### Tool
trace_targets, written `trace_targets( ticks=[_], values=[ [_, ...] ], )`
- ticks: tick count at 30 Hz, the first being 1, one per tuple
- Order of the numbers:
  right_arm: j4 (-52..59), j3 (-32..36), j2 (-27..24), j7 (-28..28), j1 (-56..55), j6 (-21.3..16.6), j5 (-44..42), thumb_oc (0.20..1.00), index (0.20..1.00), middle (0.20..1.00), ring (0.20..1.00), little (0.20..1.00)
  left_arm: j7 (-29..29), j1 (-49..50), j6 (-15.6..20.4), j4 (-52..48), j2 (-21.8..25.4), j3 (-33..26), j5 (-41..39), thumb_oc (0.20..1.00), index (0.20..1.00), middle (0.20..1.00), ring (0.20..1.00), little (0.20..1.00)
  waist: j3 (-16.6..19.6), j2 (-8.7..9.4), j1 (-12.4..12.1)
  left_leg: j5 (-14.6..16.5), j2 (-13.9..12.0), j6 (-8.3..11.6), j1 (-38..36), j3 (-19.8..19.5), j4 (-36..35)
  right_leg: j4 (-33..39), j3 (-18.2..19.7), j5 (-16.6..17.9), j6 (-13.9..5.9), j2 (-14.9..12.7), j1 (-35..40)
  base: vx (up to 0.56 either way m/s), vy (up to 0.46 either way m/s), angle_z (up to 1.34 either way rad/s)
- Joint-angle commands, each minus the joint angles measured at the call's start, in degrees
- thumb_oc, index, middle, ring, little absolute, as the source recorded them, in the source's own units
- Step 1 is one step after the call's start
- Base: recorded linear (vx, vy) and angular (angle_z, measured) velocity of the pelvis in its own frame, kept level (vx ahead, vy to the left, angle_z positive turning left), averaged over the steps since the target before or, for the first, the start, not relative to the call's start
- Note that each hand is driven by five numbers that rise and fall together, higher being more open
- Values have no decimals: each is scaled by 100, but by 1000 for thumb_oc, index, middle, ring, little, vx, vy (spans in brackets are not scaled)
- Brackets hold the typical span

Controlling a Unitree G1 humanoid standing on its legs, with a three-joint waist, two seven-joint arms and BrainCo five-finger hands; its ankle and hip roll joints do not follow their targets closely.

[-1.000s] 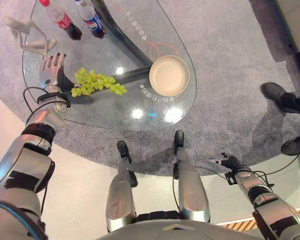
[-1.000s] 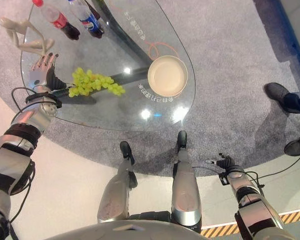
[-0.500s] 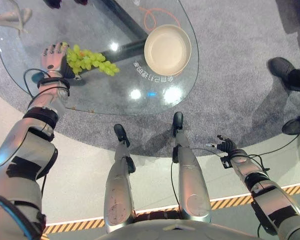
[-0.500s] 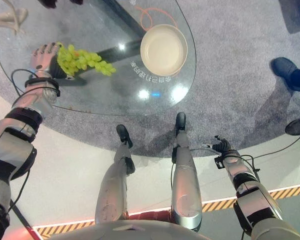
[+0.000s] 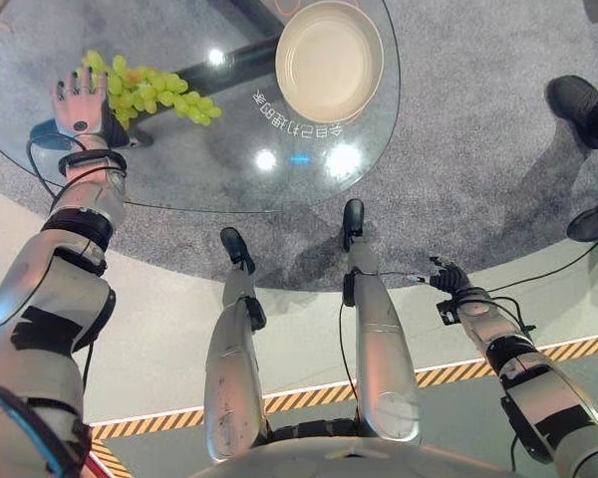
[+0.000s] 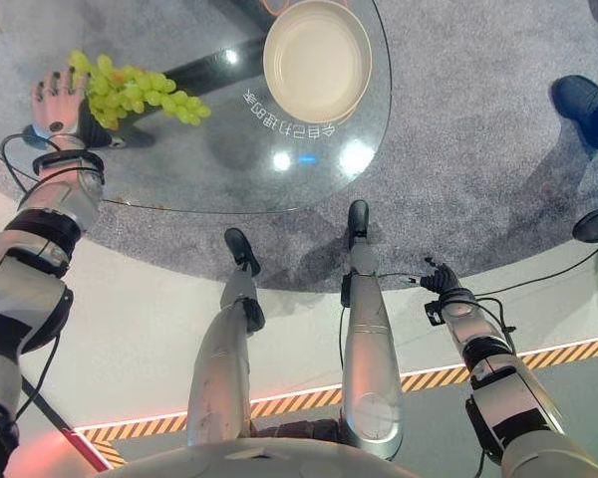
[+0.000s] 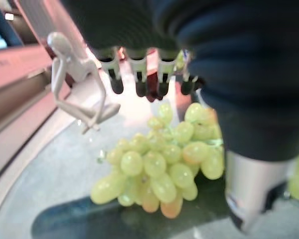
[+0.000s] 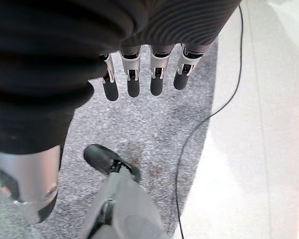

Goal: Pick up fruits into the plate

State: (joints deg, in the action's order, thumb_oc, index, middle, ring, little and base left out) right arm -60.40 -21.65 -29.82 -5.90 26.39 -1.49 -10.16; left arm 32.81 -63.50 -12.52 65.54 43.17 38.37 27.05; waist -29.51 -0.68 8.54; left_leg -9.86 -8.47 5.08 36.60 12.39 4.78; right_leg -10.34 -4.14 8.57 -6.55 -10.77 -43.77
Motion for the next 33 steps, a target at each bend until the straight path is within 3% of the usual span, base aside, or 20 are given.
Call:
trace_targets(
  ticks=[1, 12, 18, 22, 23, 24, 29, 30, 31, 32, 33],
  values=[
    [264, -258, -249, -66, -186, -49, -156, 1000, 1000, 1000, 1000, 1000, 575, -460, -378, 333, 500, -400, 94, 1000, 1000, 1000, 1000, 1000, -29, 249, 77, 916, 490, -40, 573, -48, 1028, -617, -270, -773, 176, 491, -98, 16, 11, -6],
    [334, -373, -197, -111, -288, -225, -222, 1000, 1000, 1000, 1000, 1000, 1772, -903, -256, 473, 510, -569, -337, 1000, 1000, 1000, 1000, 1000, -29, 338, 132, 1021, 471, -55, 904, -144, 1326, -820, -163, -841, 227, 540, -419, 3, 1, -1],
    [348, -381, -182, -150, -334, -348, -264, 1000, 1000, 1000, 1000, 1000, 1791, -1083, -155, 569, 509, -527, -774, 1000, 1000, 1000, 1000, 1000, -29, 358, 159, 1077, 481, -70, 1009, -205, 1430, -899, -127, -852, 237, 551, -524, 0, 0, 0],
    [473, -396, -160, -167, -340, -372, -267, 1000, 1000, 1000, 1000, 1000, 1331, -1082, 35, 662, 449, -605, -1321, 1000, 1000, 1000, 1000, 1000, -29, 393, 189, 1083, 470, -63, 1041, -203, 1436, -900, -112, -845, 233, 568, -554, 0, 0, 0],
    [569, -407, -165, -177, -320, -347, -272, 1000, 1000, 1000, 1000, 1000, 830, -1113, 60, 694, 401, -591, -1323, 1000, 1000, 1000, 1000, 1000, -29, 405, 211, 1086, 464, -59, 1053, -199, 1431, -888, -100, -841, 226, 575, -565, 8, 7, 3],
    [578, -411, -166, -180, -311, -353, -270, 1000, 1000, 1000, 1000, 1000, 682, -1126, 106, 713, 390, -567, -1303, 1000, 1000, 1000, 1000, 1000, -29, 406, 218, 1086, 460, -59, 1057, -194, 1430, -887, -97, -837, 224, 575, -572, 0, 0, 0],
    [900, -398, -272, -243, -232, -229, -213, 1000, 1000, 1000, 1000, 1000, -1042, -1163, -162, 941, 293, -70, -1024, 1000, 1000, 1000, 1000, 1000, -29, 378, 317, 1041, 473, -54, 1070, -112, 1350, -763, -51, -738, 184, 565, -611, 14, 45, -1],
    [923, -400, -293, -236, -266, -215, -205, 1000, 1000, 1000, 1000, 1000, -1257, -1108, -135, 979, 275, 12, -1026, 1000, 1000, 1000, 1000, 1000, -29, 354, 317, 1239, 470, -11, 945, -167, 1397, -819, -31, -914, 138, 577, -495, 73, 74, -6],
    [987, -369, -348, -227, -256, -189, -188, 1000, 1000, 1000, 1000, 1000, -1714, -1068, -196, 1032, 261, 147, -877, 1000, 1000, 1000, 1000, 1000, -29, 330, 337, 1233, 481, -15, 949, -152, 1395, -808, -21, -892, 134, 572, -511, 77, 55, -6],
    [1003, -362, -359, -226, -262, -182, -184, 1000, 1000, 1000, 1000, 1000, -1808, -1056, -197, 1040, 256, 172, -836, 1000, 1000, 1000, 1000, 1000, -29, 324, 337, 1240, 482, -16, 944, -150, 1400, -810, -19, -895, 133, 573, -508, 12, 83, -9],
    [1122, -338, -448, -227, -224, -105, -168, 1000, 1000, 1000, 1000, 1000, -2368, -967, -243, 1048, 236, 403, -716, 1000, 1000, 1000, 1000, 1000, -29, 274, 363, 1225, 492, -16, 957, -115, 1394, -798, -4, -869, 121, 560, -536, 16, 89, -8]
  ],
)
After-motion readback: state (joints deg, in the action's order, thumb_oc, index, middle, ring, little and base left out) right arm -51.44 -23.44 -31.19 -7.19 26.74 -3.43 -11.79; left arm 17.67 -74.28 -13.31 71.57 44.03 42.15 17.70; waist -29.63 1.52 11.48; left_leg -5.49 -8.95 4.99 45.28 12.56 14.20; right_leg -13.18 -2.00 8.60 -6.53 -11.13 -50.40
